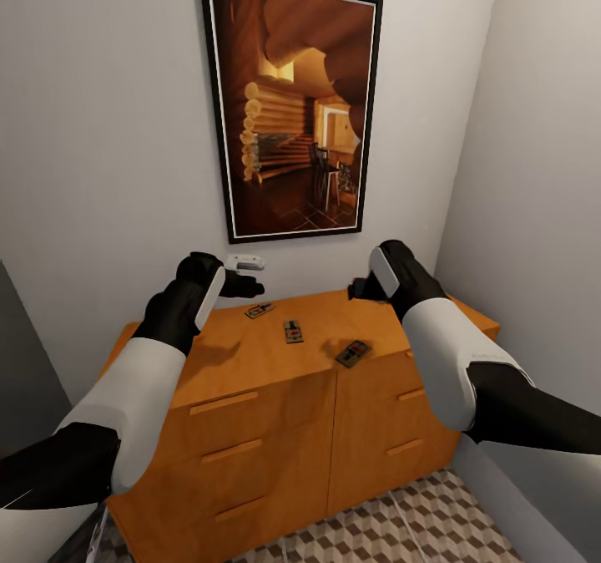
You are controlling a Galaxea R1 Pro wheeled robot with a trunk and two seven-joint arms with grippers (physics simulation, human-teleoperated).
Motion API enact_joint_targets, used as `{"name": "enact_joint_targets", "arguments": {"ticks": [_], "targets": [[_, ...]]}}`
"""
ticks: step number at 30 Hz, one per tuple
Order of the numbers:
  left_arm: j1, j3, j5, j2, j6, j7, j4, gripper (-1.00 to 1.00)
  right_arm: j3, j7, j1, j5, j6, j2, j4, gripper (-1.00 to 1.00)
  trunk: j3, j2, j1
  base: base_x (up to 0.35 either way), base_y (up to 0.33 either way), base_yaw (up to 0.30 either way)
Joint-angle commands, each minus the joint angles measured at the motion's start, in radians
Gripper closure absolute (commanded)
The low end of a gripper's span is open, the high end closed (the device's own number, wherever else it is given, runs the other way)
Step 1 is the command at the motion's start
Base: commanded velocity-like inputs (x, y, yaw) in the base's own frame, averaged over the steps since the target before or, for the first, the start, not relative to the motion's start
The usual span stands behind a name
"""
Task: Take the four mousetraps from the cabinet in the bathroom and place them on the bathroom floor. Make sure all four end up on the same floor surface, and ensure that at least two of them are either under or directly next to the same bathroom sink.
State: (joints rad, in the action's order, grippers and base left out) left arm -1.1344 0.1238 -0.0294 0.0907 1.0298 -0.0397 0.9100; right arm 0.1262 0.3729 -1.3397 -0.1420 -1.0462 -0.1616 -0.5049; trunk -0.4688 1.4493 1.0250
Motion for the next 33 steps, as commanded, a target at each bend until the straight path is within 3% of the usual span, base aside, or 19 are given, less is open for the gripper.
{"name": "enact_joint_targets", "arguments": {"ticks": [1,5,10,33], "targets": [[-0.001,0.001,-0.002,0.0,0.004,0.0,0.0,-1.0,0.005,0.01,-0.001,0.003,-0.001,-0.001,-0.002,-1.0,-0.001,0.001,0.0,0.0,0.0,0.0],[-0.001,0.001,-0.003,0.0,0.004,0.0,-0.001,-1.0,0.004,0.007,-0.001,0.044,0.011,0.001,-0.004,-1.0,-0.001,0.001,0.0,0.0,0.0,0.0],[-0.001,0.0,-0.003,0.0,0.004,0.0,-0.002,-1.0,0.004,0.003,-0.001,0.067,0.014,0.001,-0.005,-1.0,-0.001,0.001,0.0,0.0,0.0,0.0],[-0.001,0.0,0.0,0.001,0.005,0.0,-0.001,-1.0,0.001,-0.003,-0.001,0.078,0.01,0.0,-0.006,-1.0,-0.001,0.001,0.0,0.0,0.0,0.0]]}}
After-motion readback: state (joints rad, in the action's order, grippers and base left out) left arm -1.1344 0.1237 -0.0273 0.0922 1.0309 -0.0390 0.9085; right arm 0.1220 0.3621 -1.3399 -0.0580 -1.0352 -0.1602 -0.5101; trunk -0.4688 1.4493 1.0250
